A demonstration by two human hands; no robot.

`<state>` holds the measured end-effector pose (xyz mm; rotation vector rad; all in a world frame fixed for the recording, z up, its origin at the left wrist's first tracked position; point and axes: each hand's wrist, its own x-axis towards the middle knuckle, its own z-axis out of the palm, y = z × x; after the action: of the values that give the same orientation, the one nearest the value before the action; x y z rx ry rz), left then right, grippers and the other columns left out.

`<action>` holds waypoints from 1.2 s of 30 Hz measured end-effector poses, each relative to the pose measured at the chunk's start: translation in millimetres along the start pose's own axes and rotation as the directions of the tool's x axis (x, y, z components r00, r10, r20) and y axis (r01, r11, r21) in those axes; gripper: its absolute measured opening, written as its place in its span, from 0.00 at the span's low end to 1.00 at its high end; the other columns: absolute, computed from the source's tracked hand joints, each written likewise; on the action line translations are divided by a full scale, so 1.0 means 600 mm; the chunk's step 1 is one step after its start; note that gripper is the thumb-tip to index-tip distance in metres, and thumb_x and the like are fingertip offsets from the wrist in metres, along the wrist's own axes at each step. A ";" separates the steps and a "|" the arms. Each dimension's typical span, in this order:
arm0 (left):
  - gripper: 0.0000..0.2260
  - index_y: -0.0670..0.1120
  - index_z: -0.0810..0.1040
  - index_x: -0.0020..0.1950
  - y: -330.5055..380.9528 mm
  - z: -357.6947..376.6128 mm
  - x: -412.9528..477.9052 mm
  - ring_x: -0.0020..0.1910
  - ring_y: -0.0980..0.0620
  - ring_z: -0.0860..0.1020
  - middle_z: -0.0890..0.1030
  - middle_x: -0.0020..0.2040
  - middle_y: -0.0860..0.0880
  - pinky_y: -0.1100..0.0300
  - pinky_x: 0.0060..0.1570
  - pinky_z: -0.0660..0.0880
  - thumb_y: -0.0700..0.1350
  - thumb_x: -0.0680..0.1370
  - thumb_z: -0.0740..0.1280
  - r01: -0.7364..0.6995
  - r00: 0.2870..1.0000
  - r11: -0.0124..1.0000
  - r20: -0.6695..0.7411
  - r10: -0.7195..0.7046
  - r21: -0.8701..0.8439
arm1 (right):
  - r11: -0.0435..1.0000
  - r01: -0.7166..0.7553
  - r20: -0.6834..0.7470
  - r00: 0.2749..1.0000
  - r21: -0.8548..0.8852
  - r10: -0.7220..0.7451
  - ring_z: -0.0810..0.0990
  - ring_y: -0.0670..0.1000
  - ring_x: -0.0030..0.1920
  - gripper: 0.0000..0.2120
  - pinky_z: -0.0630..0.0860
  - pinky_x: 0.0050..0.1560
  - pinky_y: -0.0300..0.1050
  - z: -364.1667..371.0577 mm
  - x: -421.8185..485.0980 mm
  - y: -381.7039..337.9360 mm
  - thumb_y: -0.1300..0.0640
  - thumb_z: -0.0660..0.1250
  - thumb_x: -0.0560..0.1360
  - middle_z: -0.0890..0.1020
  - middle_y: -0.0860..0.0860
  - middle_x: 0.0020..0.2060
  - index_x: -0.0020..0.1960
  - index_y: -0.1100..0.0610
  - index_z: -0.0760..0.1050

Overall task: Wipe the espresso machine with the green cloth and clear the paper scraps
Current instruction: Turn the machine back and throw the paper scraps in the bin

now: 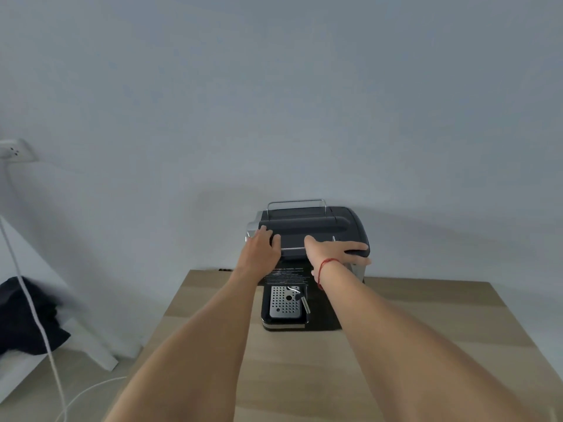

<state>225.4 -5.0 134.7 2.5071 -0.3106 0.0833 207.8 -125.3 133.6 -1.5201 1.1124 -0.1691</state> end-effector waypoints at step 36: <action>0.29 0.38 0.67 0.68 0.032 0.023 -0.001 0.63 0.42 0.70 0.72 0.63 0.42 0.51 0.63 0.66 0.60 0.78 0.55 0.181 0.983 0.926 -0.093 -0.159 0.330 | 0.966 0.250 0.120 0.959 0.061 -0.256 0.76 0.56 0.54 0.30 0.72 0.56 0.45 -0.102 0.018 0.042 0.61 0.57 0.78 0.76 0.53 0.62 0.78 0.50 0.55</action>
<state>220.1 -28.2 134.2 2.8534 -0.0517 0.1589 160.2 -172.1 126.2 -1.6060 0.8060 -0.2672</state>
